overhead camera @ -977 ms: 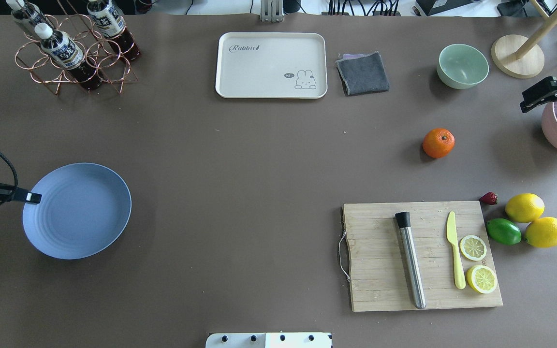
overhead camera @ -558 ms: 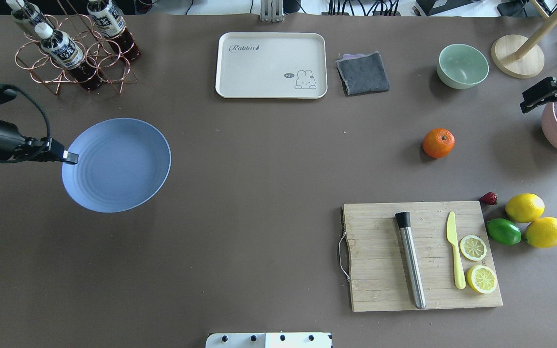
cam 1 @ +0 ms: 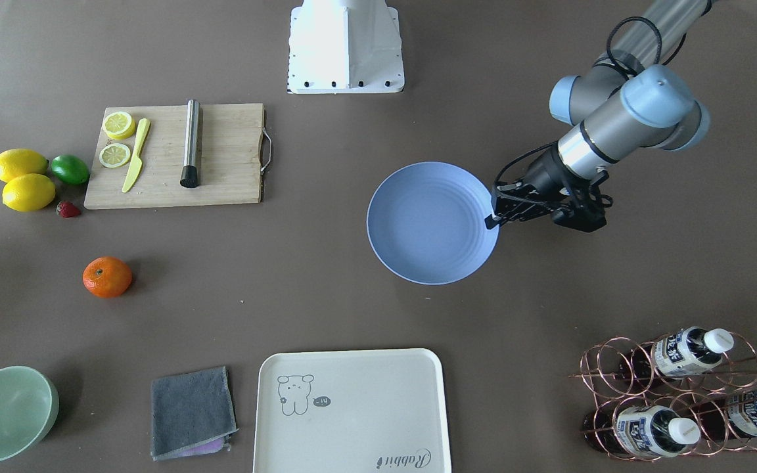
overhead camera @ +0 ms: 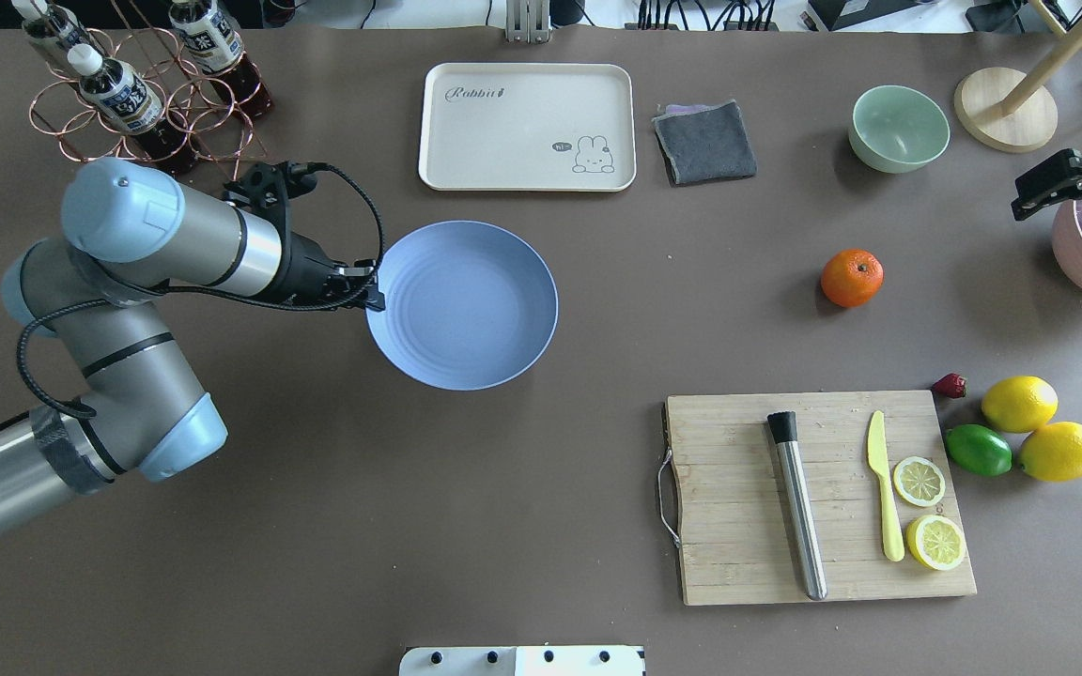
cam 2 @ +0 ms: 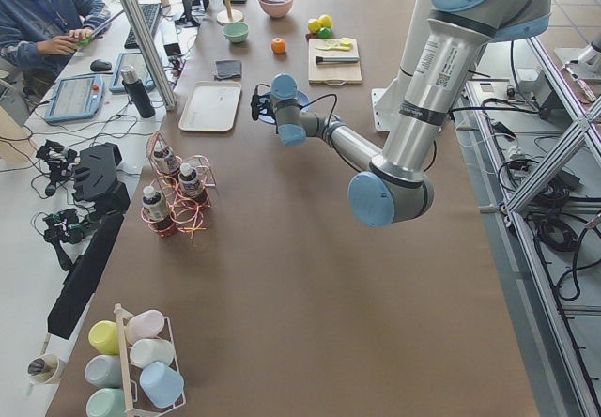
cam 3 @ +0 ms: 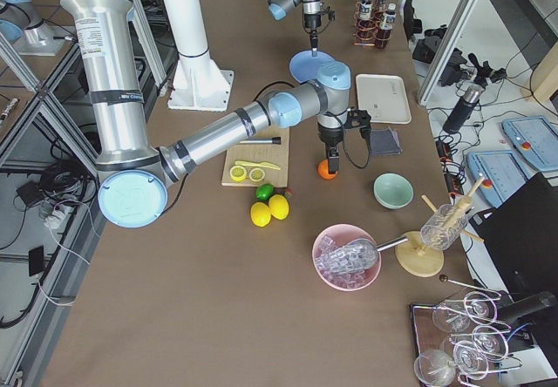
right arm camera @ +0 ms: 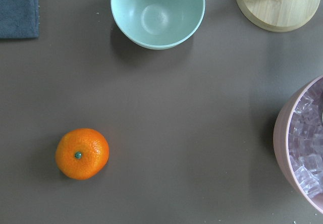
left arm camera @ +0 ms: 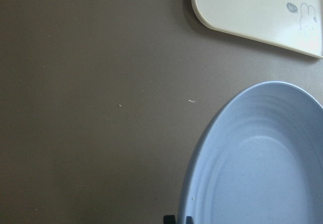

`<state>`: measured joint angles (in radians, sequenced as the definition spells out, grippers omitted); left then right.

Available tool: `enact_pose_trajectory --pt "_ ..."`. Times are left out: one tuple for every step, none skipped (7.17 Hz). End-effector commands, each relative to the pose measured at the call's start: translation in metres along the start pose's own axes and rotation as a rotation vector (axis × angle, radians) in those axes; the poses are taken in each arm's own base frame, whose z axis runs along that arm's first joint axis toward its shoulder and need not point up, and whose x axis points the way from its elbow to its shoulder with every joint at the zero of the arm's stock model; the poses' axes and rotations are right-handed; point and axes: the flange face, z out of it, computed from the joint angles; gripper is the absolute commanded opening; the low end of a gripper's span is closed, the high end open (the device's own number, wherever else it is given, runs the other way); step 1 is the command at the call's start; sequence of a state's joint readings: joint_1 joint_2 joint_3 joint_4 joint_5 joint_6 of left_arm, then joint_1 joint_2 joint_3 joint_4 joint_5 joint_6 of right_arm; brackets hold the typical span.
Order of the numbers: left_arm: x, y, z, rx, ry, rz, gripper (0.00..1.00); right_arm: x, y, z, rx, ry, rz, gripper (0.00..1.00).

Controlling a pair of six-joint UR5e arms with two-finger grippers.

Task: Pick orange to plate
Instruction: 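Push the blue plate with the left gripper toward the table center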

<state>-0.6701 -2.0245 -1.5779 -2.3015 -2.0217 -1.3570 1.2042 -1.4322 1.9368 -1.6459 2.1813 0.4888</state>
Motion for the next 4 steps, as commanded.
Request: enact_pose_trajectory --pt "0.049 0.033 0.046 0.030 -0.013 -0.010 0.00 0.000 0.000 0.001 -0.001 0.001 0.001 1.00" --pt "0.054 0.042 0.057 0.034 -0.013 -0.004 0.00 0.001 0.000 0.001 -0.002 0.001 0.002 1.00" --pt "0.047 0.046 0.067 0.047 -0.037 0.004 0.00 0.000 0.000 0.001 -0.002 0.000 0.000 1.00" --pt "0.047 0.046 0.067 0.052 -0.034 0.008 0.00 0.000 0.000 0.002 -0.003 0.001 0.001 1.00"
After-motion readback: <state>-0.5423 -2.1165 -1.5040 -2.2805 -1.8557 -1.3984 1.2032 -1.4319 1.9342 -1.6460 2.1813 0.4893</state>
